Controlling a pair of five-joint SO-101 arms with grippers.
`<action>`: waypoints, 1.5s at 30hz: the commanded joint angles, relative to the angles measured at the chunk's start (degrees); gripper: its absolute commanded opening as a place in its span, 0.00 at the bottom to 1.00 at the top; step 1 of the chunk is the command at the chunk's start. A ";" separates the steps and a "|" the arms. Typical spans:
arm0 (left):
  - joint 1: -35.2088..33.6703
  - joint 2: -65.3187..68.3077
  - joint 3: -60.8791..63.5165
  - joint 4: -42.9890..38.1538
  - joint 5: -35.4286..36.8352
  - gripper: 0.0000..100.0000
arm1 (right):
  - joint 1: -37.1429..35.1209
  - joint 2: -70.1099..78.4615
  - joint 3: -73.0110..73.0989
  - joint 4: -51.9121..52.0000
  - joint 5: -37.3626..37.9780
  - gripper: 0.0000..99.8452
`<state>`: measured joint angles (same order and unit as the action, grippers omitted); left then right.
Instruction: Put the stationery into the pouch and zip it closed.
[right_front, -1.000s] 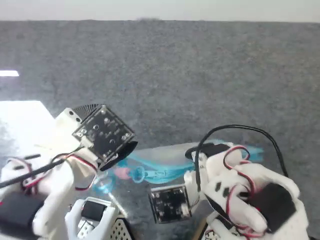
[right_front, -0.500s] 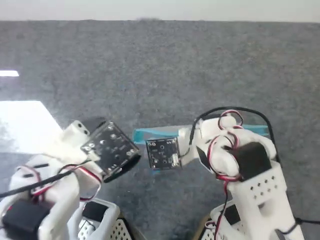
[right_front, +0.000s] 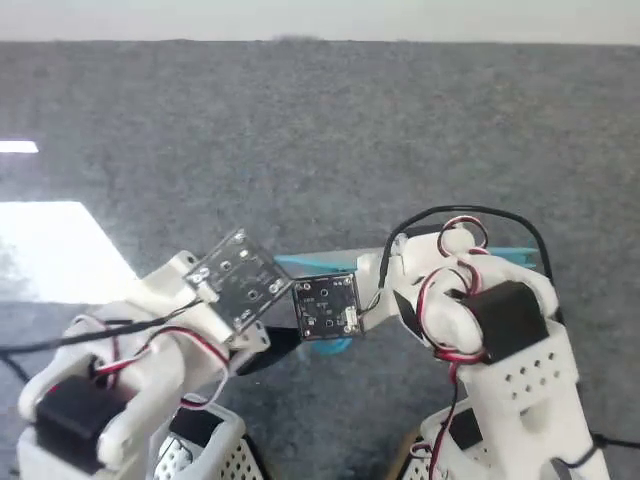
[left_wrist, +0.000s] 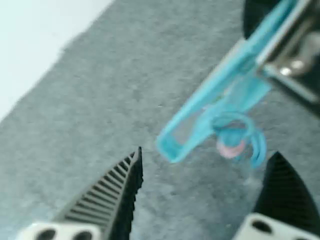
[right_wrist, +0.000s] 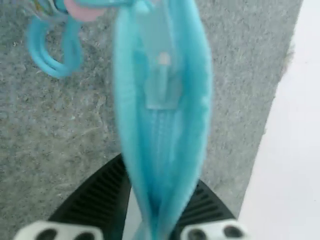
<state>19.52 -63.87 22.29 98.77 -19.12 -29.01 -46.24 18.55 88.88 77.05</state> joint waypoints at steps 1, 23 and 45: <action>2.20 -0.35 0.48 0.79 5.01 0.36 | 1.10 -0.75 -5.80 1.01 -0.44 0.01; 1.76 -0.44 7.08 -8.62 7.21 0.23 | -4.18 -0.66 -16.00 12.09 -4.13 0.01; -6.59 0.09 2.68 -7.30 -2.55 0.04 | -2.33 -1.36 -15.21 11.56 -6.95 0.01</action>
<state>14.07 -63.87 24.48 93.76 -20.62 -29.45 -46.33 8.70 99.69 72.04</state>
